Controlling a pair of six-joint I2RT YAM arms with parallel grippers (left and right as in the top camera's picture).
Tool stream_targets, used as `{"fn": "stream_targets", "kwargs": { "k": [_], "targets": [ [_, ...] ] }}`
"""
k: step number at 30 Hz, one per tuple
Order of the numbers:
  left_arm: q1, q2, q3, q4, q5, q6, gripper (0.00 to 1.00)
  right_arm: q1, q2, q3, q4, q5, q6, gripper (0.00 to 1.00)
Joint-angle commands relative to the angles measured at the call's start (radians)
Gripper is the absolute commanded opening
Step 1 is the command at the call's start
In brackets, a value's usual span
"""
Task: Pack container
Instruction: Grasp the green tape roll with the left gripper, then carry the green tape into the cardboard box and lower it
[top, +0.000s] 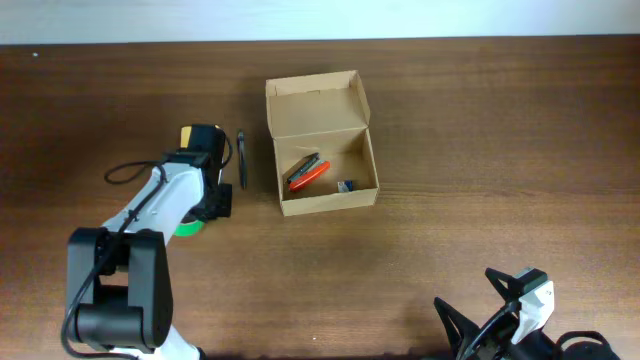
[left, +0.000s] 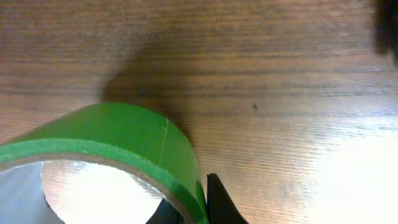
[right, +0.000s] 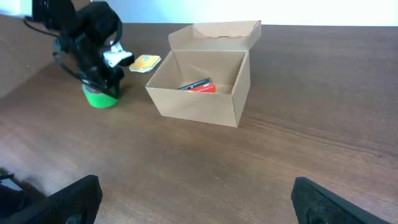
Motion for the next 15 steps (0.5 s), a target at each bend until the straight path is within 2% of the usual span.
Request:
{"fn": "stream_targets", "kwargs": {
  "k": [1, 8, 15],
  "targets": [
    [0.002, -0.044, 0.128, -0.055, 0.054, -0.002, 0.02, 0.005, -0.008, -0.004, 0.003, -0.002, 0.007, 0.99],
    [-0.068, -0.108, 0.416, -0.225, 0.172, 0.017, 0.02, 0.005, -0.008, -0.004, 0.003, -0.002, 0.007, 0.99],
    [-0.282, -0.109, 0.629, -0.228, 0.171, 0.017, 0.02, 0.005, -0.008, -0.004, 0.003, -0.002, 0.007, 0.99]
  ]
}}
